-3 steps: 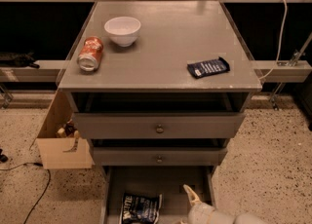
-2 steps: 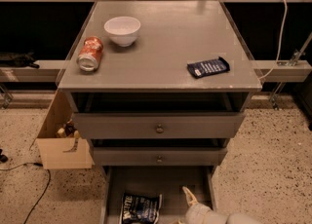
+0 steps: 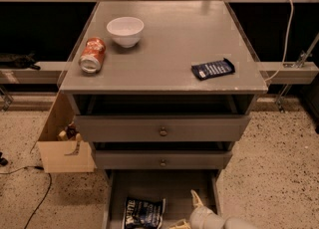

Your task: Pick blue chip bag from bottom drawer and place on counter

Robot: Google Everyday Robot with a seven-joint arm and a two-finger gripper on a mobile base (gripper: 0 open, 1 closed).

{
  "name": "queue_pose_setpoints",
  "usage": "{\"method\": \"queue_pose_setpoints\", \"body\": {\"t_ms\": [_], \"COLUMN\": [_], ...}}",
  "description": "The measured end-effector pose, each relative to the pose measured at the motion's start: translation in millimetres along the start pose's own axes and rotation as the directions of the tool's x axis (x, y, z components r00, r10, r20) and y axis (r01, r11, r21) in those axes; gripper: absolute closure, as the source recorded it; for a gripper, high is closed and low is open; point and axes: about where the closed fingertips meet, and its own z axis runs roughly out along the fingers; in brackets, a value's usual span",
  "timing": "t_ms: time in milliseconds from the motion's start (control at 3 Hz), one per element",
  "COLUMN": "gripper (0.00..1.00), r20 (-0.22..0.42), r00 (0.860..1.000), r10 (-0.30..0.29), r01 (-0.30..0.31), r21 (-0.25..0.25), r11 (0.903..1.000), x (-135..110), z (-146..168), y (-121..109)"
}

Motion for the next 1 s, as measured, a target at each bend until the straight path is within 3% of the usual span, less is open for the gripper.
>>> {"method": "queue_pose_setpoints", "body": {"t_ms": [333, 1000], "gripper": [0.0, 0.0], "r20": [0.001, -0.061], "r00": [1.0, 0.997], "r10": [-0.002, -0.055], "r01": [0.002, 0.056], "r21": [-0.001, 0.021], "r11": [1.0, 0.9982], "x": [0.1, 23.0], "z": [3.0, 74.2], "y": [-0.2, -22.6]}}
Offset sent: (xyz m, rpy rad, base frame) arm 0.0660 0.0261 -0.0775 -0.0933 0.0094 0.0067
